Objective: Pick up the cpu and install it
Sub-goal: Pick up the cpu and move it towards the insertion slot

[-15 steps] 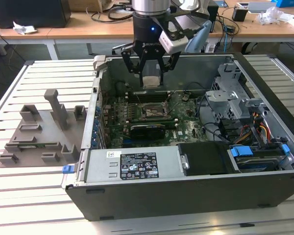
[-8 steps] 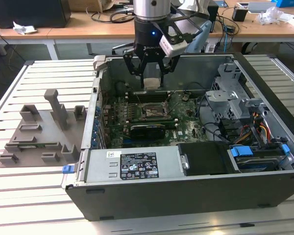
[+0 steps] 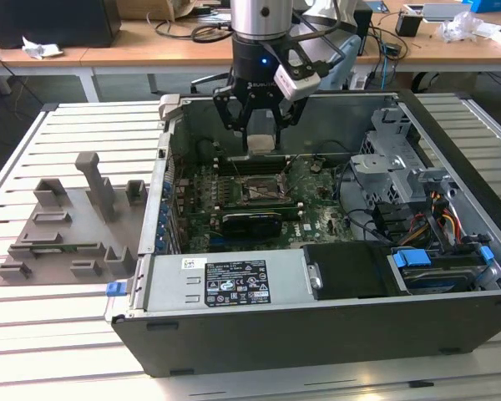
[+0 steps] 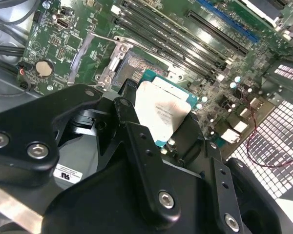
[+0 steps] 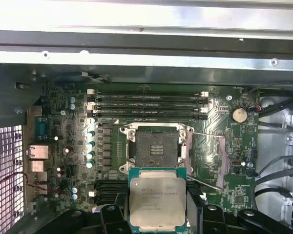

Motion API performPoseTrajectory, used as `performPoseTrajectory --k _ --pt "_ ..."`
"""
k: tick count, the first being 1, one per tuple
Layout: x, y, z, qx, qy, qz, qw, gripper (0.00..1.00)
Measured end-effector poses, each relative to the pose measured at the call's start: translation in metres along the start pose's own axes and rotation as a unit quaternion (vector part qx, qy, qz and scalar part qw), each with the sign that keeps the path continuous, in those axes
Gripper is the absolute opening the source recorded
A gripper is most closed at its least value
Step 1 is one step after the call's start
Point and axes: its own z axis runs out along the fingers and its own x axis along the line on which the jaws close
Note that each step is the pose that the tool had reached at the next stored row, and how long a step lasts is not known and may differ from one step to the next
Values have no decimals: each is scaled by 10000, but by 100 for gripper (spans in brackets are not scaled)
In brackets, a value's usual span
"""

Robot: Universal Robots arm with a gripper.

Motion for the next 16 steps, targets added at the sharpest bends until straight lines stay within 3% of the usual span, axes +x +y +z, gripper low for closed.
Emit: performPoseTrajectory --k 9,12,16 --pt "-20 4 65 0 0 0 10000 55" --pt "-43 10 189 1 0 0 10000 55" --pt "-49 12 226 1 0 0 10000 55"
